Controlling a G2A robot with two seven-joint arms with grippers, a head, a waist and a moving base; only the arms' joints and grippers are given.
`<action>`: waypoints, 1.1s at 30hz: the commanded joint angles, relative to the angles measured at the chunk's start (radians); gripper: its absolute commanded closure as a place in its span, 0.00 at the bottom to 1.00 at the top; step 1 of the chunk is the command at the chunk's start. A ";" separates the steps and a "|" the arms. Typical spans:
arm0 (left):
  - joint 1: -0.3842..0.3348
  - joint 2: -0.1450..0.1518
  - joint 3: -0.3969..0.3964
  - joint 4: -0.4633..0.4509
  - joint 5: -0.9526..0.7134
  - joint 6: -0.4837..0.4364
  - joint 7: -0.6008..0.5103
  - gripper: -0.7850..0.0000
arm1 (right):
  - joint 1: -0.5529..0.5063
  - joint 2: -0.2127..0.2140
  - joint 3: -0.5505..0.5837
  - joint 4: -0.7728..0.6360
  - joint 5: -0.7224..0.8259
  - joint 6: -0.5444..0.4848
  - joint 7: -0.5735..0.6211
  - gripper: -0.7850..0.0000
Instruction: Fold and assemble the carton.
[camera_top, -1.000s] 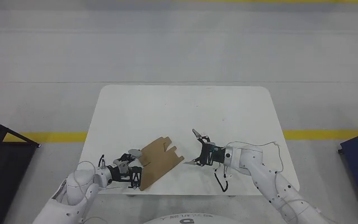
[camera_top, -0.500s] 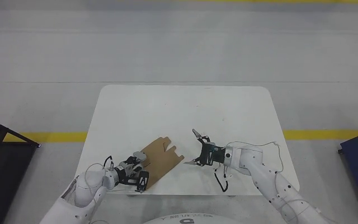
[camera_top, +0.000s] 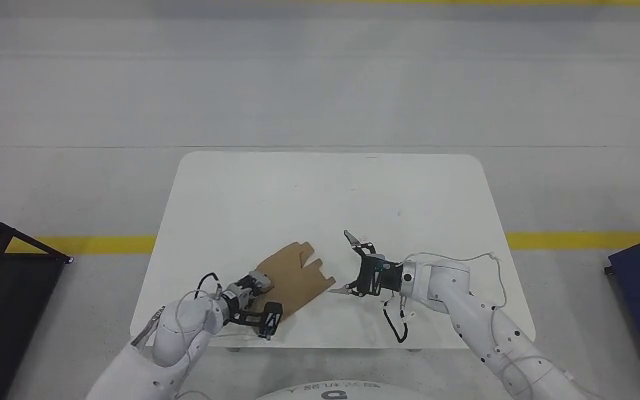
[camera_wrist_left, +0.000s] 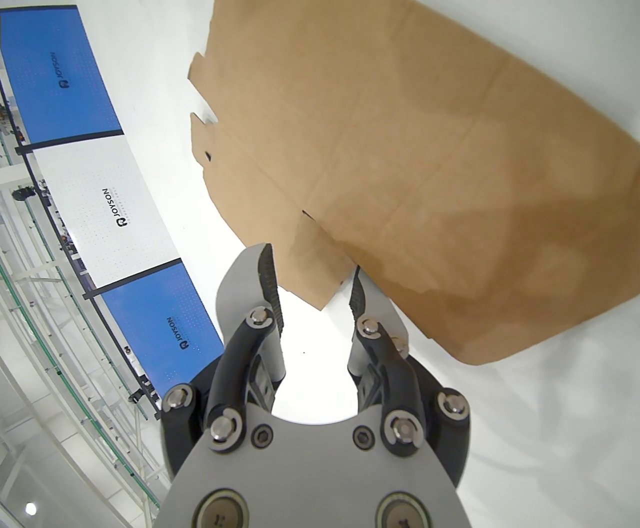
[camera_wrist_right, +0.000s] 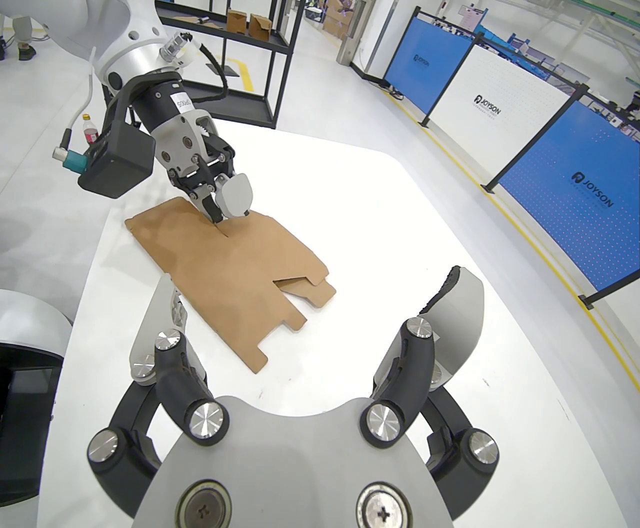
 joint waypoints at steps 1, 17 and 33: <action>-0.011 -0.003 0.016 0.006 -0.001 0.008 -0.016 0.73 | 0.000 0.000 0.000 0.000 0.000 0.000 0.000 0.00; 0.052 0.020 -0.104 0.013 -0.103 0.097 0.056 0.62 | 0.000 0.000 0.000 0.000 0.000 0.000 0.000 0.00; 0.078 0.045 -0.090 0.002 0.027 0.053 0.128 0.00 | 0.000 0.000 0.000 0.000 0.000 0.000 0.000 0.00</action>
